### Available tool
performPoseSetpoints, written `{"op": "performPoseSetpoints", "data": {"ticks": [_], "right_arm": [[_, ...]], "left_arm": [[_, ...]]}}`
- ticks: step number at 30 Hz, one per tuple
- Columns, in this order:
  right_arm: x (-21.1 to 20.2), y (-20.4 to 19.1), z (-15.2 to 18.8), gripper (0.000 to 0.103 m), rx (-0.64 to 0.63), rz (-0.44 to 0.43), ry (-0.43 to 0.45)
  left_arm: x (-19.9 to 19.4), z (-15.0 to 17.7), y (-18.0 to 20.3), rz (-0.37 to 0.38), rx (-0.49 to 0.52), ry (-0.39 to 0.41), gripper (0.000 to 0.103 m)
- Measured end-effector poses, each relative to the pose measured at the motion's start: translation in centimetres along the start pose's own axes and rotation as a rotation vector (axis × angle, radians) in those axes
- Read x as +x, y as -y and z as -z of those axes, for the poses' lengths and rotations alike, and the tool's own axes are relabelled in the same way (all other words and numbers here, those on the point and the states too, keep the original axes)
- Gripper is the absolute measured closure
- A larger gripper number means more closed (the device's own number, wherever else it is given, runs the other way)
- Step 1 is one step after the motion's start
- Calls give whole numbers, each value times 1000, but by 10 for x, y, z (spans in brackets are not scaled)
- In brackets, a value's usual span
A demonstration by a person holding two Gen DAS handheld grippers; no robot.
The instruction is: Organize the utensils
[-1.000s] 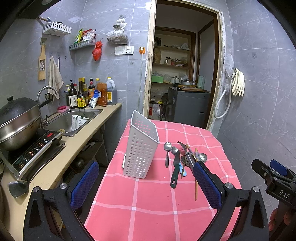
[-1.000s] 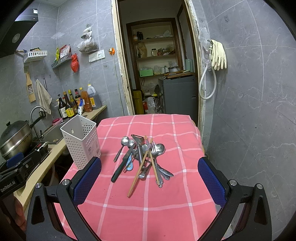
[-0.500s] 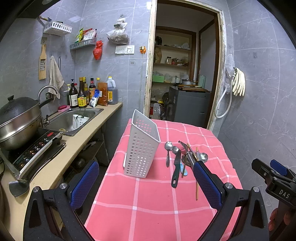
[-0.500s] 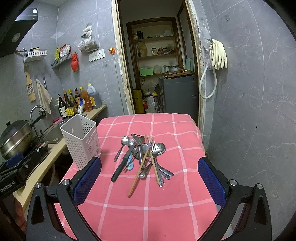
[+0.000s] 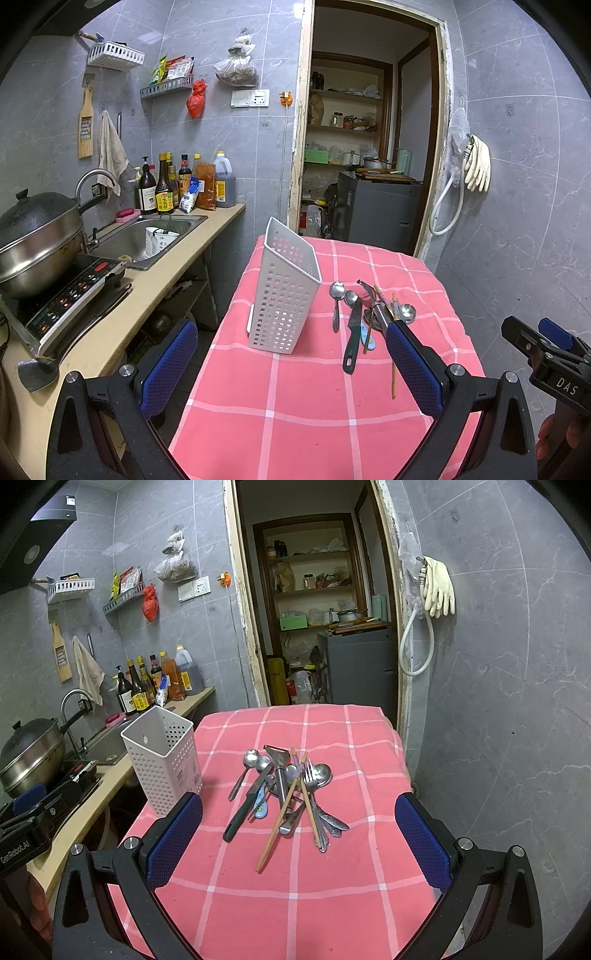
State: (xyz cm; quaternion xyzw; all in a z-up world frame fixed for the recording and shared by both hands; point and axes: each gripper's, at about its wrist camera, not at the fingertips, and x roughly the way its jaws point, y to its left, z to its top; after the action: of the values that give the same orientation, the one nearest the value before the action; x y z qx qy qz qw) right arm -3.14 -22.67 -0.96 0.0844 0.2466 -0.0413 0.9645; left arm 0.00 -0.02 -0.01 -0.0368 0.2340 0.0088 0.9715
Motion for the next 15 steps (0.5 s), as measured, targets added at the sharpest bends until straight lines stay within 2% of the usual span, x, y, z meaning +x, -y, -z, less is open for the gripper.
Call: {"op": "performPoseSetpoints", "data": {"ticks": [15], "right_arm": [[3, 0, 0, 1, -1, -1, -3]], "left_arm": [[0, 0, 0, 0, 0, -3, 0]]}}
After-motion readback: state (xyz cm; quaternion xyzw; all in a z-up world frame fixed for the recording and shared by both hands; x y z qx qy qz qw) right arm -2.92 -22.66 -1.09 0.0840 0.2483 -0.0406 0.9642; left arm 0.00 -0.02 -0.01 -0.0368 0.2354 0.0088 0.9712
